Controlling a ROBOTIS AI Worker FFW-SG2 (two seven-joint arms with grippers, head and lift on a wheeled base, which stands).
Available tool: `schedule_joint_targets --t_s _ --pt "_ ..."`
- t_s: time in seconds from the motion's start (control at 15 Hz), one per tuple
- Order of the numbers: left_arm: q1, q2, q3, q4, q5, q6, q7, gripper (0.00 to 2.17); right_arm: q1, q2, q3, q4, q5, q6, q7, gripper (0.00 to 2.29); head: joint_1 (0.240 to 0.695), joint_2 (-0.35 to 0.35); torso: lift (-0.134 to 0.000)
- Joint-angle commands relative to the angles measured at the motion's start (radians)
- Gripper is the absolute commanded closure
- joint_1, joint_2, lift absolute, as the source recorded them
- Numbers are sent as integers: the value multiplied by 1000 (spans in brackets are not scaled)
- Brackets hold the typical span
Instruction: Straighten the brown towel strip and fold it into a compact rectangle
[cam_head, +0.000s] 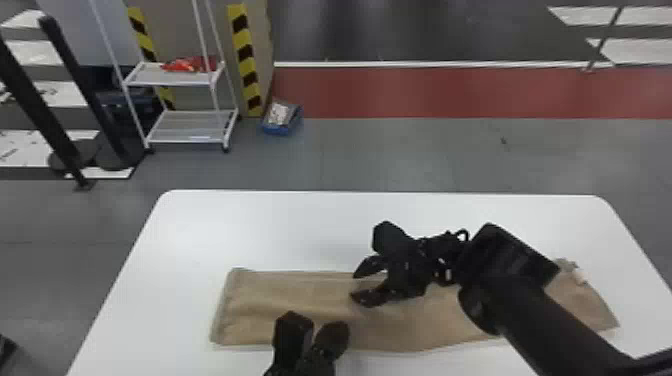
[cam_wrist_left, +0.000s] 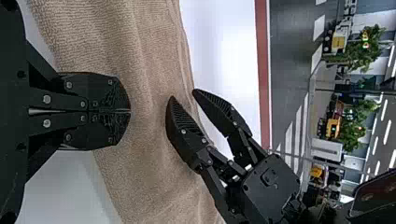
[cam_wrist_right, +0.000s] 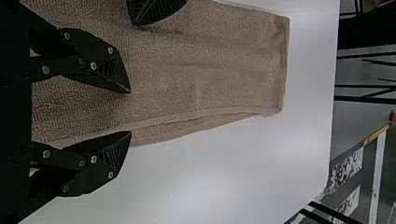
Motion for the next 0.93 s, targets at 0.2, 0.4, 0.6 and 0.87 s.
schedule_joint_targets --t_s 0.2,0.4,0.6,0.87 --pt "1 3 0 5 1 -4 0 1713 6 2 0 2 25 0 -30 745 695 24 0" --pt "-5 0 0 11 0 -1 -2 1713 3 2 0 0 17 -9 -27 826 695 24 0" --pt "-16 -1 0 23 0 -1 -2 1713 -11 2 -5 0 2 -28 -27 826 695 26 0" --pt "-21 -3 -13 37 1 -1 0 1713 -14 2 -8 2 2 -31 -20 964 695 33 0"
